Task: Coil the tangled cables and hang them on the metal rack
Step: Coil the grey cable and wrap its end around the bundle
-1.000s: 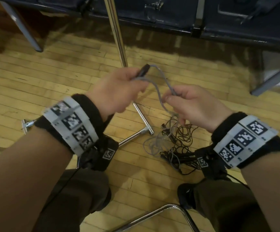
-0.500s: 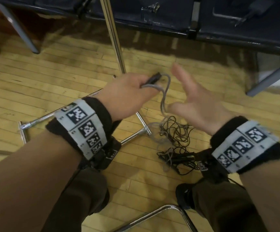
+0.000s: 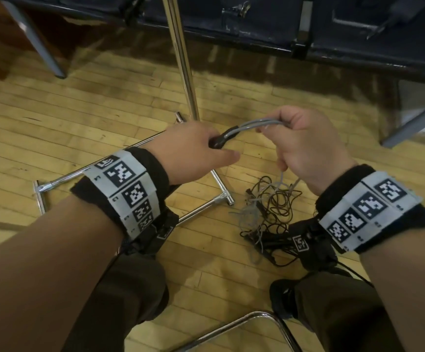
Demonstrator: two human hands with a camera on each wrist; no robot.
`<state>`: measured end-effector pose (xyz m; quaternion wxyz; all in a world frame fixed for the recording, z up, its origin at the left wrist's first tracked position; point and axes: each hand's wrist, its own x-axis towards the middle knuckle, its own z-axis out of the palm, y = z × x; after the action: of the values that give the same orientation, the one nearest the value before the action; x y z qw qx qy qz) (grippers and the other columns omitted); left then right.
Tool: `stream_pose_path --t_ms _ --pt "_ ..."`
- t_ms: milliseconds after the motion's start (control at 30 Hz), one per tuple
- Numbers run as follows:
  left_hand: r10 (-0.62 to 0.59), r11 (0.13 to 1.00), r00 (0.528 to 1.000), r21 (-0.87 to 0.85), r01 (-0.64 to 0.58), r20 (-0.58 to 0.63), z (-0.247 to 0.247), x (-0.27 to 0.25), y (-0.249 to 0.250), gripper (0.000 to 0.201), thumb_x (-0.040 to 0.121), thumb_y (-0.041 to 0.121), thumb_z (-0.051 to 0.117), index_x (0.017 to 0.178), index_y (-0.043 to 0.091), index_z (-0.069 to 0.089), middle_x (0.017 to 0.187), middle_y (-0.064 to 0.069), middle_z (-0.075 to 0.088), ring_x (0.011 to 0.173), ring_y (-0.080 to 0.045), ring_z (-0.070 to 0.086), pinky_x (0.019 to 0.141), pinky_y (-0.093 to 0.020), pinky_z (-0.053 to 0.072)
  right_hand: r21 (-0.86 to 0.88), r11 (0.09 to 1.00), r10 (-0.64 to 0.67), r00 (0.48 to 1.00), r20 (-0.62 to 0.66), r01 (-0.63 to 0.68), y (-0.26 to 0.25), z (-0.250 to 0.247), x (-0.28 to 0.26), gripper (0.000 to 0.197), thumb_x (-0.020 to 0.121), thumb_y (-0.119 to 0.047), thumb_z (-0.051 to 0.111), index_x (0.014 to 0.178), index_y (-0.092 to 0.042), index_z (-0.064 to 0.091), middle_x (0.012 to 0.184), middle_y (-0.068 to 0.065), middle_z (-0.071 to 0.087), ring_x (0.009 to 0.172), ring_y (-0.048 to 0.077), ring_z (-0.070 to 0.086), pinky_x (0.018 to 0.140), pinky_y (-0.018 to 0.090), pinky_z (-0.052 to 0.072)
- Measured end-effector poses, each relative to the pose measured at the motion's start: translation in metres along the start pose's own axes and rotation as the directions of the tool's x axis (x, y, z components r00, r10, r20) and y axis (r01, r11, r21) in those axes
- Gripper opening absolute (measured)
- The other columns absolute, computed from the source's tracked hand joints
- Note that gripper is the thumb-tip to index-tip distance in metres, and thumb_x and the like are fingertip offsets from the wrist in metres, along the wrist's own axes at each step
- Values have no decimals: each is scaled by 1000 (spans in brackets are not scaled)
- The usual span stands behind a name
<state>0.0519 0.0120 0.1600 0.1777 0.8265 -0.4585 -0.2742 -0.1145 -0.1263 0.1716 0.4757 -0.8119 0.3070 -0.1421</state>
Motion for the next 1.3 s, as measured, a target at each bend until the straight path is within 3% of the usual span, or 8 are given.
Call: stream_pose_path --t_ms 267,500,633,767,967,1100,1200,1300 --pt "6 1000 999 -13 -7 -44 3 -2 0 49 101 60 58 67 26 56 52 7 58 40 -1 53 44 -23 42 -32 999 -35 973 226 43 1 3 -7 12 99 -25 63 104 -29 74 77 10 66 66 19 67 68 38 59" --pt "-42 999 999 5 42 -20 1 0 5 44 97 61 64 70 27 55 57 6 59 50 -9 59 49 -24 42 -6 996 -91 992 84 92 -2 -5 -4 22 106 -30 55 96 -24 75 53 0 56 47 21 60 53 29 56" --pt "-58 998 998 -26 59 24 1 -1 6 44 90 67 68 75 27 58 47 10 55 38 -2 52 42 -21 41 120 992 25 1000 15 -26 2 -9 -1 28 108 -26 48 102 -23 75 66 4 63 54 24 60 60 43 60" --pt "-51 992 999 -119 48 -18 0 -2 8 45 93 64 66 71 28 52 39 16 49 34 0 46 37 -17 36 211 969 121 992 37 -126 3 -12 0 28 108 -25 48 101 -22 75 74 4 72 59 26 67 61 38 60" --pt "-12 989 995 -148 -3 -100 0 -1 7 44 102 56 57 71 27 49 43 17 51 38 0 47 44 -18 39 -69 996 72 956 285 -55 5 -11 -5 24 100 -20 65 120 -32 71 102 -10 78 94 4 73 88 26 57" --pt "110 993 993 -46 -112 -37 4 -4 11 36 104 51 58 74 33 52 55 6 54 45 5 51 42 -10 36 50 998 7 941 339 -25 -3 -5 -8 44 95 -18 70 136 -30 61 120 -13 72 112 -2 65 100 25 46" --pt "167 985 986 -34 -167 4 5 -7 15 34 106 50 55 76 34 53 61 7 52 49 5 51 45 -9 37 39 999 -13 967 254 3 -8 1 -9 17 101 -27 62 117 -25 69 98 -10 74 93 4 69 89 33 55" --pt "111 990 992 -74 -116 -66 0 -6 11 32 107 44 54 77 33 53 60 6 53 46 6 51 43 -8 37 -16 1000 16 975 220 -12 -10 1 -11 26 107 -33 50 97 -17 69 67 -3 55 59 13 61 76 51 61"
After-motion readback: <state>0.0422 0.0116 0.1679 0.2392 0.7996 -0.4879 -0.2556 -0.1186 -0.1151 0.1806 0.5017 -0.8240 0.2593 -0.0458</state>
